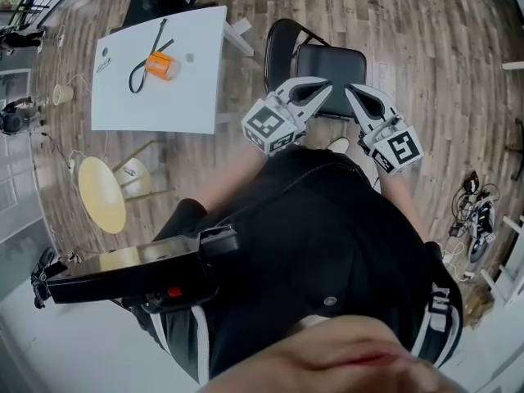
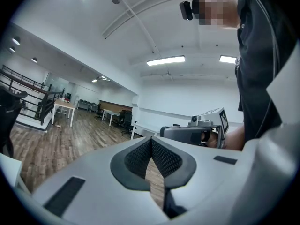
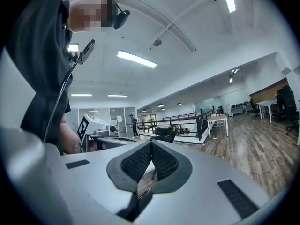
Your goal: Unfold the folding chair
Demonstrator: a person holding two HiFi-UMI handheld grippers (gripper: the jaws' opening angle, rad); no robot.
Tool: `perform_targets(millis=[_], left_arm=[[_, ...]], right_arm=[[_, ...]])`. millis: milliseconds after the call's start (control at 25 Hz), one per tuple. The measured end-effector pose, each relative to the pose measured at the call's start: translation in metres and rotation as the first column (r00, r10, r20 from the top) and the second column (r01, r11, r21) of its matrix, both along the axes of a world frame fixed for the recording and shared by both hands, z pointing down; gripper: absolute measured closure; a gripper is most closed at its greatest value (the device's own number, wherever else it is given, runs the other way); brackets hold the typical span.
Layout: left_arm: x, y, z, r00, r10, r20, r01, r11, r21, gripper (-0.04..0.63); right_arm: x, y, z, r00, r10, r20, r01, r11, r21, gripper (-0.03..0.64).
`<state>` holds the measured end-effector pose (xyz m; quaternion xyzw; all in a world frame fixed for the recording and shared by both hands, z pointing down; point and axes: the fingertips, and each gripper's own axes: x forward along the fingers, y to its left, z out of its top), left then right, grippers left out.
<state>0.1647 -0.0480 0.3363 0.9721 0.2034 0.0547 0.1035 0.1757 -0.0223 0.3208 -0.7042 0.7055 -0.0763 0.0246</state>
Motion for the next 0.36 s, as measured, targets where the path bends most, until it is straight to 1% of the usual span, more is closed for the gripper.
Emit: perform_targets(millis=[120,360], left_arm=[[-0.002,0.001,0.001,1.000,0.003,-0.001,-0.003,1.000,0.021,0.591],[-0.006,0.001,-0.006,1.000,0.002,-0.028,-0.001,1.000,0.020,0.592]], right_arm=[[-0.003,-0.004,0.001,1.000,0.000,0.007,0.000,1.000,0.002,0.609],[-0.012,-0.010,0.001,1.000,-0.018,-0.006,0.018,1.000,0.002,0.609]])
